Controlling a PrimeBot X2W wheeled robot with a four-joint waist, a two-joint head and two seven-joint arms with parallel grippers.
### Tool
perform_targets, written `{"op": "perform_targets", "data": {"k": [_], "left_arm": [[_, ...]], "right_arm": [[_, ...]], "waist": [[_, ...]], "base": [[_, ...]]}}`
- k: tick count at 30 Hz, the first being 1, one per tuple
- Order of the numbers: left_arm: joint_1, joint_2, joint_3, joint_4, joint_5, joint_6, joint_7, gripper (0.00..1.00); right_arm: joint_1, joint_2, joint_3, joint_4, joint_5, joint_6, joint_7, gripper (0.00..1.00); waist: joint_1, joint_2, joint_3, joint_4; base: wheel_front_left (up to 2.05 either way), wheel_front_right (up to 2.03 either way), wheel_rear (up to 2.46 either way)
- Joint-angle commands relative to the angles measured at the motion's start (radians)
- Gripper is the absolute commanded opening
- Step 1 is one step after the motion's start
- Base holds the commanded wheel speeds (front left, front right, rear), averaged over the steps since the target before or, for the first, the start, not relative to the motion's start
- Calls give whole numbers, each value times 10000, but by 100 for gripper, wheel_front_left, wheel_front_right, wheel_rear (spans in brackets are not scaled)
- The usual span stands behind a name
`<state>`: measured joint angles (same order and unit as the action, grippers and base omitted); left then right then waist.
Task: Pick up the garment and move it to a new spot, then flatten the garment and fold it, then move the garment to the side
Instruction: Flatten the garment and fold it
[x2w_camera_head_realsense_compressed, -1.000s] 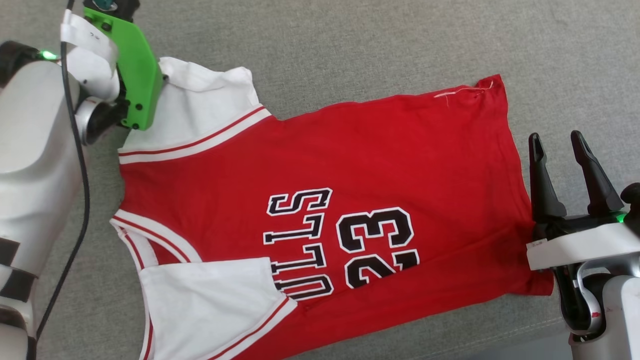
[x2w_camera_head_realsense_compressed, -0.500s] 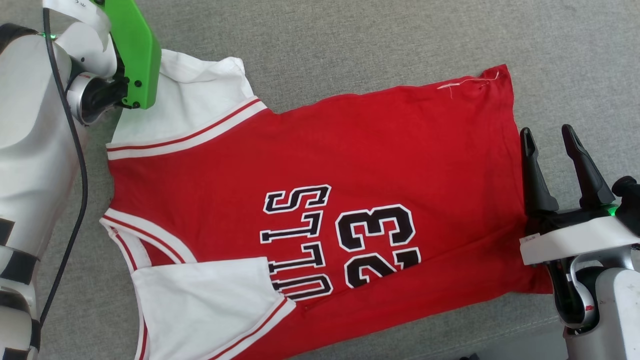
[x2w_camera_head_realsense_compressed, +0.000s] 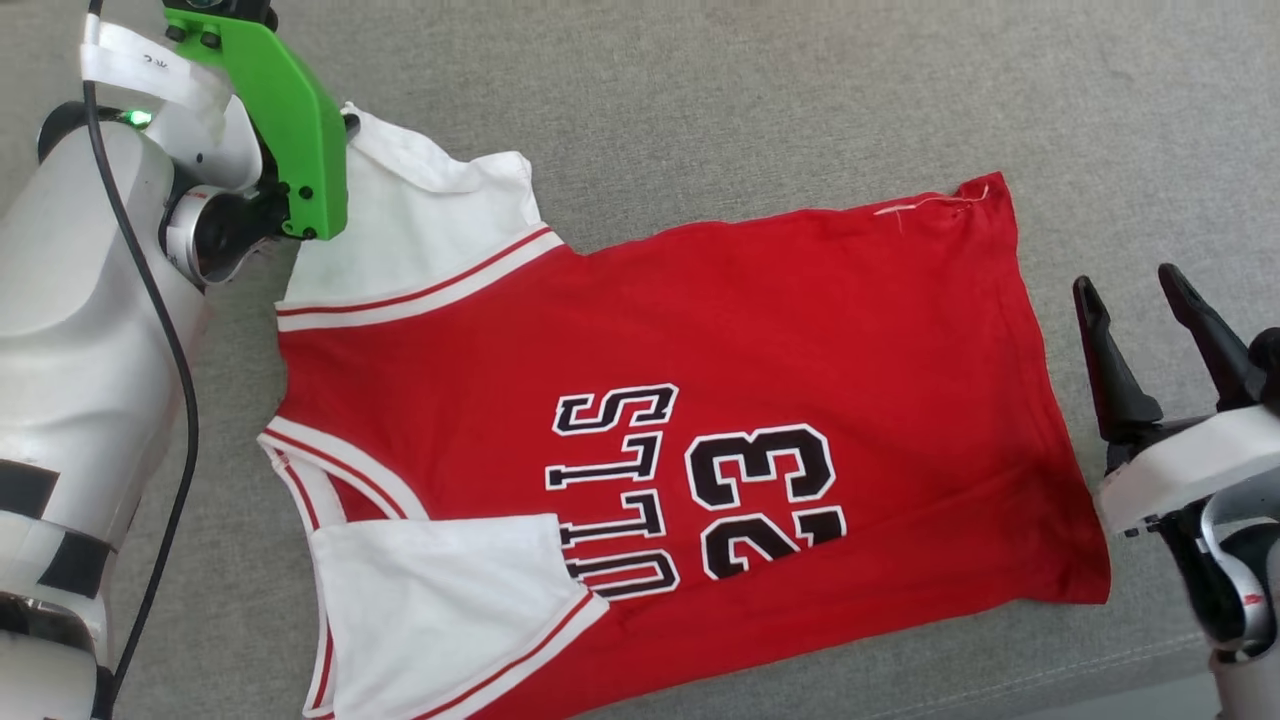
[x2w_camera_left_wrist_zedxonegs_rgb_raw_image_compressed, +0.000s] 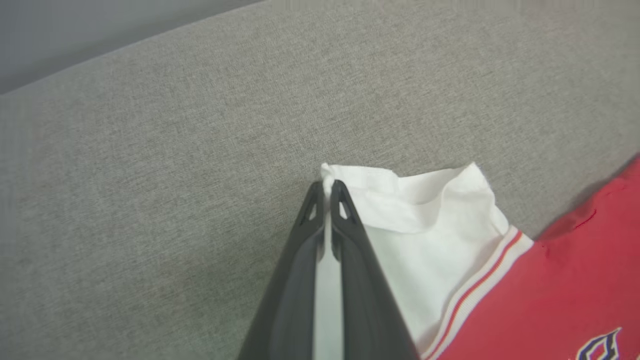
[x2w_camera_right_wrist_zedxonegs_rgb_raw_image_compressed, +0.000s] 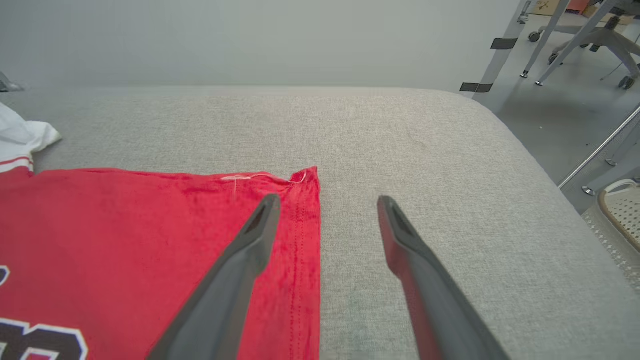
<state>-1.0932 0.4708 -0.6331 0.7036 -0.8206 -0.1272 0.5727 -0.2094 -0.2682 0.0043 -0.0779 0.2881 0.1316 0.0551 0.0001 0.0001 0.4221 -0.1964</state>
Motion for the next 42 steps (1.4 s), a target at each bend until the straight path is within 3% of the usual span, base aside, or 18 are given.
{"op": "perform_targets", "data": {"k": [1,10,15,25,36,38,42], "left_arm": [[243,-14,71,-189,-171,51,-22,0],[1057,18,319,-2691,-977,396,614,0],[1515,261,363,-4510,-1053,896,864,0],[2052,559,266,-6899,-929,1444,1074,0],[2334,561,223,-7127,-982,1411,865,0],[2433,589,209,-6973,-968,1370,768,0],[2830,585,349,-6516,-1119,1317,332,0]], "right_arm": [[-251,-251,13,-39,141,-9,576,100],[-1694,-1846,404,441,1412,-9,5192,100],[-2926,-2498,998,1110,1950,-9,6720,100],[-4440,-2982,1834,2767,1989,-9,7405,100],[-4680,-3215,3215,3896,2213,-9,7122,99],[-4610,-3253,3439,4121,2316,-9,6994,0],[-4619,-3278,3487,4586,2354,-9,5527,0]], "waist": [[-1,-1,-310,322],[-1,-1,-190,1046],[-1,-1,154,1469],[-1,-1,622,2096],[-1,-1,705,2378],[-1,-1,600,2387],[-1,-1,166,2359]], "base": [[0,0,0],[0,0,0],[0,0,0],[0,0,0],[0,0,0],[0,0,0],[0,0,0]]}}
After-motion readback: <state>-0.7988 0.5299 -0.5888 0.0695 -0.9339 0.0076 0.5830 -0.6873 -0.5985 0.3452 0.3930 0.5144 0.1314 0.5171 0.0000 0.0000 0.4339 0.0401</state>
